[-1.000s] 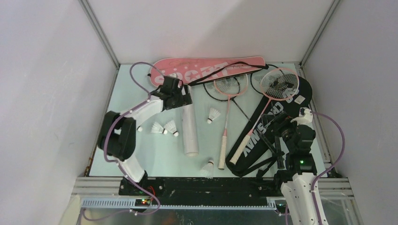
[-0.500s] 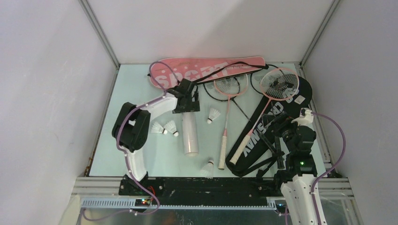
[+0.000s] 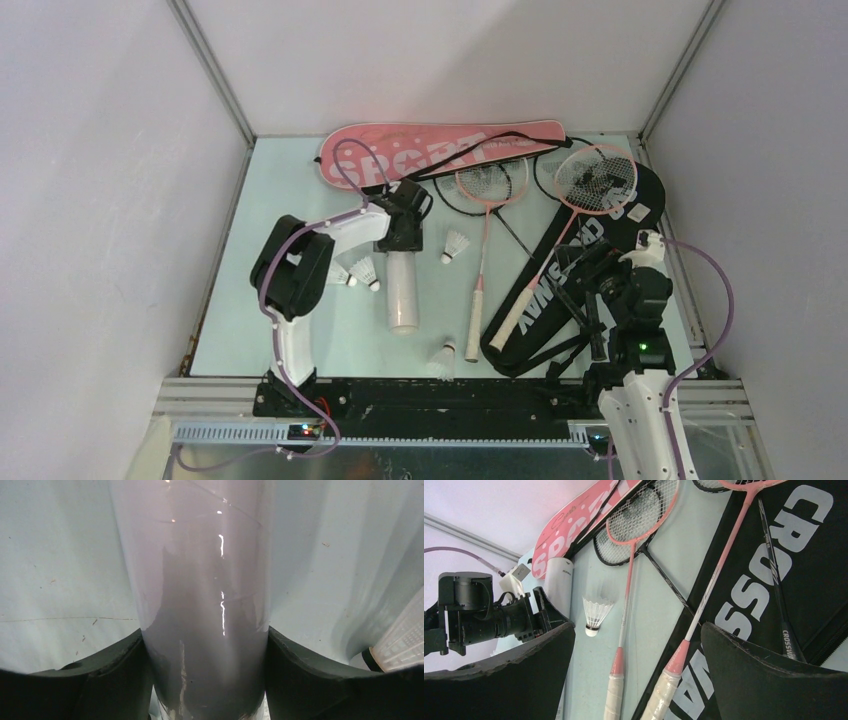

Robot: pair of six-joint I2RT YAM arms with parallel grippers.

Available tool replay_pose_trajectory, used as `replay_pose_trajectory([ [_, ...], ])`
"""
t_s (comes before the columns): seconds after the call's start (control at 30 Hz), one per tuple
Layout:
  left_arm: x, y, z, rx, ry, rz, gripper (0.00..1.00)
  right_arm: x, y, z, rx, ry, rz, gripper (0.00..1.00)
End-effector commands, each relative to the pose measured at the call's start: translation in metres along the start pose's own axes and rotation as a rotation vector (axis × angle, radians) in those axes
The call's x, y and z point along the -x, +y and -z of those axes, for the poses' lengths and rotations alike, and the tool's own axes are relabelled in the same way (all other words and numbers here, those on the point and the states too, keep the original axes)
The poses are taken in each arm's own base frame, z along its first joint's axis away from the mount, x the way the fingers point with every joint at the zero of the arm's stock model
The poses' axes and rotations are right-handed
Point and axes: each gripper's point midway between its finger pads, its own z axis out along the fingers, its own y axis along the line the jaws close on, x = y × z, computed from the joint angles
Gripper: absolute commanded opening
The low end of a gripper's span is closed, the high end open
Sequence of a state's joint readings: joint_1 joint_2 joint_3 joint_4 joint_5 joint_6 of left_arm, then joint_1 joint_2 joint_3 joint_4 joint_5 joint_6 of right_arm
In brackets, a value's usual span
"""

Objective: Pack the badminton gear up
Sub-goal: Open the lid of the shuttle tube.

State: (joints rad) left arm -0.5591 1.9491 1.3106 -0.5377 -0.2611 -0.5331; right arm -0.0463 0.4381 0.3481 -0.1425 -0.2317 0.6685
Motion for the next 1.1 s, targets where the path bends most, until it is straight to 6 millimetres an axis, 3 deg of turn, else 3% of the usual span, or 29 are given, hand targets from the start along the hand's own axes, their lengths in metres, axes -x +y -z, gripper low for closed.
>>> replay_pose_trajectory([
  [0.0,-0.002,0.003,0.0,0.051,-0.008,-0.015,0.65,0.002,0.009,0.003,0.045,-0.005,0.005,1.0],
  [0.1,0.002,-0.001,0.002,0.041,-0.021,-0.037,0.52,0.003,0.014,0.006,0.069,-0.007,0.011,1.0],
  [0.23,0.031,-0.005,0.032,0.042,-0.143,-0.124,0.44,0.001,0.025,0.014,0.122,-0.003,0.017,1.0],
  [0.3,0.056,-0.013,0.072,-0.005,-0.286,-0.176,0.43,-0.001,0.036,0.02,0.18,0.009,0.025,1.0],
  [0.33,0.05,-0.017,0.078,-0.021,-0.308,-0.222,0.42,0.001,0.042,0.023,0.21,0.003,0.034,1.0],
  [0.37,0.065,-0.028,0.108,-0.075,-0.417,-0.264,0.42,-0.003,0.051,0.028,0.26,0.026,0.044,1.0],
  [0.4,0.054,-0.026,0.108,-0.081,-0.43,-0.306,0.41,-0.001,0.059,0.032,0.298,0.022,0.06,1.0],
  [0.43,0.066,-0.037,0.141,-0.133,-0.553,-0.347,0.41,-0.004,0.07,0.038,0.356,0.045,0.072,1.0],
  [0.47,0.06,-0.039,0.144,-0.153,-0.602,-0.372,0.4,-0.003,0.078,0.043,0.396,0.043,0.085,1.0],
  [0.5,0.059,-0.043,0.169,-0.185,-0.677,-0.422,0.4,-0.004,0.089,0.052,0.456,0.06,0.102,1.0],
  [0.53,0.05,-0.043,0.17,-0.202,-0.716,-0.454,0.4,-0.002,0.097,0.057,0.492,0.058,0.113,1.0],
  [0.57,0.045,-0.043,0.19,-0.233,-0.774,-0.5,0.4,-0.004,0.105,0.064,0.54,0.072,0.126,1.0],
  [0.77,-0.029,-0.054,0.202,-0.57,-0.792,-0.692,0.38,-0.003,0.154,0.108,0.809,0.112,0.204,1.0],
  [0.8,-0.037,-0.06,0.214,-0.648,-0.817,-0.713,0.38,0.001,0.162,0.115,0.842,0.105,0.218,0.99],
  [0.83,-0.051,-0.059,0.208,-0.68,-0.797,-0.737,0.38,0.0,0.167,0.119,0.864,0.115,0.219,0.98],
  [0.93,-0.075,-0.066,0.227,-0.838,-0.841,-0.816,0.38,0.002,0.184,0.135,0.94,0.13,0.236,0.97],
  [0.97,-0.085,-0.065,0.224,-0.862,-0.835,-0.837,0.38,0.0,0.189,0.138,0.966,0.155,0.233,0.97],
  [1.07,-0.099,-0.065,0.244,-0.962,-0.901,-0.895,0.39,0.001,0.204,0.142,1.01,0.204,0.235,0.95],
])
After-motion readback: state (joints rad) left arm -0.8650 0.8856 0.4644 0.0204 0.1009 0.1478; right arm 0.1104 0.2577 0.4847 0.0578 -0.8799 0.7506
